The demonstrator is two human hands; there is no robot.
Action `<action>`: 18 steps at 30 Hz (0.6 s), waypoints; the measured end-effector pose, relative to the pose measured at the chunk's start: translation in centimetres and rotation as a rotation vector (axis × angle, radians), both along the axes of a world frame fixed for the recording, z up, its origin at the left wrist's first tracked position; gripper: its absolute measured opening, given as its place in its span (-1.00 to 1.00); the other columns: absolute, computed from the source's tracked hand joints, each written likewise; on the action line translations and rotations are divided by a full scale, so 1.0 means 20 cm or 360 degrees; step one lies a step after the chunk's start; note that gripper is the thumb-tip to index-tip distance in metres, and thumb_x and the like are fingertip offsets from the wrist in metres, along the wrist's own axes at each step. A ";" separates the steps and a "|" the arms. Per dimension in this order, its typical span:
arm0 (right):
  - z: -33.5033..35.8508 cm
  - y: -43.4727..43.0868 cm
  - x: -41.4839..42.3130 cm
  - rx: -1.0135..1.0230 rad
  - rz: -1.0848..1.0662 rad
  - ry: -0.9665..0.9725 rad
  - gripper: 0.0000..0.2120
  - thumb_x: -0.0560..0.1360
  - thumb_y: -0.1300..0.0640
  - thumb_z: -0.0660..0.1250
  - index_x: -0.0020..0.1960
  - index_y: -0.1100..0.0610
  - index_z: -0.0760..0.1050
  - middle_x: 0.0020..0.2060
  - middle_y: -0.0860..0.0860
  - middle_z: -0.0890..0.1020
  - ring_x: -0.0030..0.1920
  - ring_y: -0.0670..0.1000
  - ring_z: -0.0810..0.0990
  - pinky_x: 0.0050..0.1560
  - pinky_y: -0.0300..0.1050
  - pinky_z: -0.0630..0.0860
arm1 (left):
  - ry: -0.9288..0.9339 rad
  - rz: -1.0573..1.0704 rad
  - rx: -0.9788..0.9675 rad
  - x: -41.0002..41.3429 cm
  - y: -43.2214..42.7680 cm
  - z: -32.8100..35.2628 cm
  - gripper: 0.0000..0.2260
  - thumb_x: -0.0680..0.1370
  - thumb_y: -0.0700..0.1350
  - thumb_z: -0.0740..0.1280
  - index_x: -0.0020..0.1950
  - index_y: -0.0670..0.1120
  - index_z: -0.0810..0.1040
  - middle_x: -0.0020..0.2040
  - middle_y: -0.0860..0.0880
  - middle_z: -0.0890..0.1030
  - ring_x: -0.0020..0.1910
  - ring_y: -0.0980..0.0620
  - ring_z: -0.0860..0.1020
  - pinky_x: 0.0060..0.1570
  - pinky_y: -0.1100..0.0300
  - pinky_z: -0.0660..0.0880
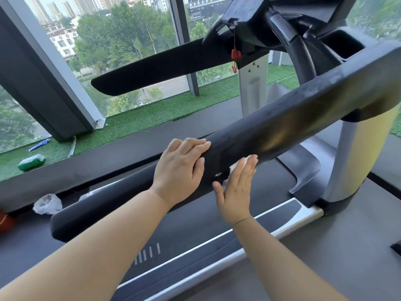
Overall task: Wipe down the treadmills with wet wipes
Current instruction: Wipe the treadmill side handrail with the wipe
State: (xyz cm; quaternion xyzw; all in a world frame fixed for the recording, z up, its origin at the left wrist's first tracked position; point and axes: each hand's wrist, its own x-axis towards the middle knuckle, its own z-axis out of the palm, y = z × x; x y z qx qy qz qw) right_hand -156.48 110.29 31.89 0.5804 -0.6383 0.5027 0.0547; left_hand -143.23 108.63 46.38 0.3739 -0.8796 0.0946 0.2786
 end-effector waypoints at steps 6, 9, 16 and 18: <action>-0.01 0.04 0.04 -0.0038 0.0131 0.0404 -0.32 0.62 -0.24 -0.14 0.54 0.12 -0.30 0.52 0.07 -0.31 0.53 0.11 -0.26 0.51 0.02 -0.22 | -0.0133 -0.0113 0.0128 0.08 -0.01 0.05 -0.62 0.52 -0.07 0.11 0.22 -0.11 0.59 0.18 0.01 0.59 0.08 -0.01 0.46 0.16 0.32 0.25; 0.05 0.02 -0.05 0.0054 0.0023 0.0192 -0.34 0.62 -0.24 -0.15 0.54 0.06 -0.32 0.52 0.04 -0.31 0.53 0.10 -0.27 0.51 0.01 -0.26 | -0.0083 -0.0112 0.0016 0.15 0.00 0.04 -0.67 0.54 -0.09 0.14 0.16 -0.12 0.62 0.08 0.00 0.60 0.03 0.03 0.42 0.12 0.29 0.30; 0.13 0.08 0.14 0.0021 0.0220 0.0270 -0.30 0.61 -0.25 -0.11 0.54 0.12 -0.31 0.52 0.06 -0.31 0.53 0.15 -0.26 0.50 0.03 -0.26 | 0.0396 0.0017 0.0047 0.15 0.02 0.00 -0.76 0.52 -0.11 0.22 -0.01 -0.01 0.69 -0.06 0.15 0.64 -0.13 0.07 0.48 0.01 0.41 0.33; 0.12 0.07 0.07 -0.0007 0.0192 0.0443 -0.33 0.62 -0.24 -0.13 0.55 0.08 -0.29 0.53 0.02 -0.28 0.53 0.09 -0.24 0.50 0.02 -0.24 | 0.0405 0.0002 0.0026 0.15 0.02 -0.01 -0.77 0.52 -0.11 0.23 -0.02 -0.01 0.69 -0.06 0.15 0.64 -0.15 0.08 0.47 0.01 0.47 0.30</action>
